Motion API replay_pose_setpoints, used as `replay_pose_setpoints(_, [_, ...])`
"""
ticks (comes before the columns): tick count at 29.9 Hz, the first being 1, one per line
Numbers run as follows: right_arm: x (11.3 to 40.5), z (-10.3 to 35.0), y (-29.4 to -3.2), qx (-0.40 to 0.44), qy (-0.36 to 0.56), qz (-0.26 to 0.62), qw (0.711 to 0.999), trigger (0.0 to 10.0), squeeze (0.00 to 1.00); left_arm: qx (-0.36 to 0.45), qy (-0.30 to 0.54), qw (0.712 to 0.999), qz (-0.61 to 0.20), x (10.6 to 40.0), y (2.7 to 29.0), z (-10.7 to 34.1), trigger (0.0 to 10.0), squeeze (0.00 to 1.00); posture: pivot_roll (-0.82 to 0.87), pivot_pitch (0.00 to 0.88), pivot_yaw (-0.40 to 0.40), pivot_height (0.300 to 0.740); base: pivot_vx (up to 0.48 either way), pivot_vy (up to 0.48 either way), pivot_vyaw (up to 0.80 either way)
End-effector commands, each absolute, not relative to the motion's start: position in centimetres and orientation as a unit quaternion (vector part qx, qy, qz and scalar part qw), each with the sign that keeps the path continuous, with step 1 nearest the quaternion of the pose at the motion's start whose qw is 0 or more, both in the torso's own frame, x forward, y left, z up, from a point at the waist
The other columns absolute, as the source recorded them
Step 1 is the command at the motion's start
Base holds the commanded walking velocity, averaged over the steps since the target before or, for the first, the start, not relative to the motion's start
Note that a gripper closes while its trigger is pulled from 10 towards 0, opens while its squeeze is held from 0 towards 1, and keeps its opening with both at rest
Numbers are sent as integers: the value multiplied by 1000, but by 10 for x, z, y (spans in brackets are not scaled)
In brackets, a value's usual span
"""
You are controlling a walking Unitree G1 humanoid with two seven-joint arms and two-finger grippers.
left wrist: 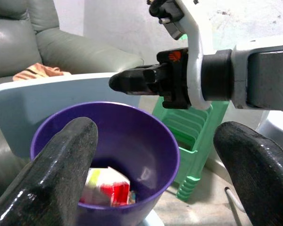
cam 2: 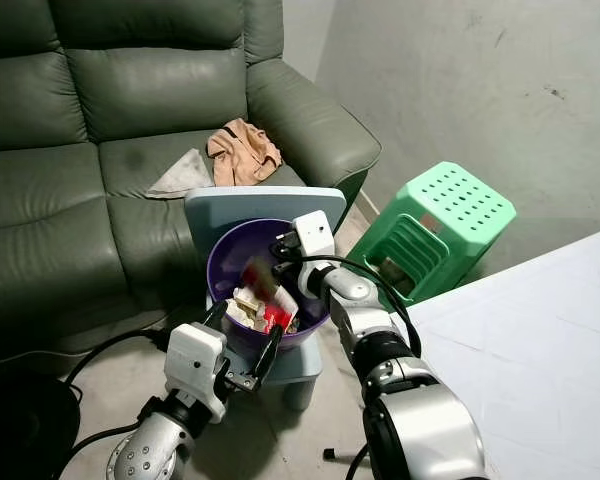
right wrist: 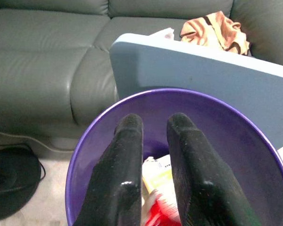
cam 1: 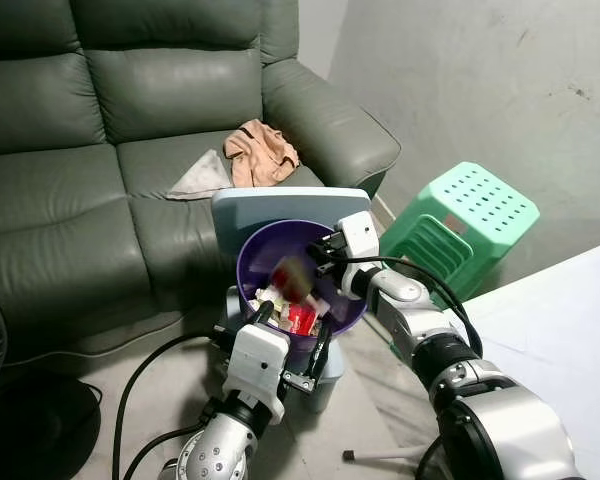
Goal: Picking trash to rubbish bin
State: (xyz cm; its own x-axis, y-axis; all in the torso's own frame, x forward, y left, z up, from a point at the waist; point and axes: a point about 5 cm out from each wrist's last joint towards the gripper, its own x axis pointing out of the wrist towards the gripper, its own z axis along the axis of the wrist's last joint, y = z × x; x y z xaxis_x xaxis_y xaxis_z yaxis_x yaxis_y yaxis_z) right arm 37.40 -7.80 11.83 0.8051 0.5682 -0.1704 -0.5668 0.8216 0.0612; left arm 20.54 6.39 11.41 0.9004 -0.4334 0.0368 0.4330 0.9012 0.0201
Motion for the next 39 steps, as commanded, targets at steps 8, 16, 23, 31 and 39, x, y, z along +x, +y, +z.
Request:
replay_pose_setpoints(8, [380, 131, -94, 28, 53, 284, 957, 10000, 1000, 11, -33, 980, -198, 215, 69, 120, 10000, 0, 131, 165, -221, 740, 0, 0, 0])
replay_pose_setpoints(16, [378, 137, -122, 51, -15, 261, 964, 10000, 1000, 15, -29, 991, -132, 239, 92, 120, 10000, 0, 119, 122, -205, 740, 0, 0, 0])
replay_pose_setpoints(23, [364, 134, -163, 63, -85, 200, 974, 10000, 1000, 33, -50, 993, -103, 265, 116, 127, 10000, 0, 95, 75, -172, 740, 0, 0, 0])
replay_pose_setpoints(31, [336, 116, -196, 64, -103, 120, 985, 10000, 1000, 18, -44, 997, -64, 295, 141, 127, 10000, 0, 37, 9, -109, 740, 0, 0, 0])
replay_pose_setpoints(39, [309, 115, -211, 69, -133, 53, 987, 10000, 0, -27, -51, 996, -70, 314, 153, 133, 10000, 0, -5, 0, -71, 740, 0, 0, 0])
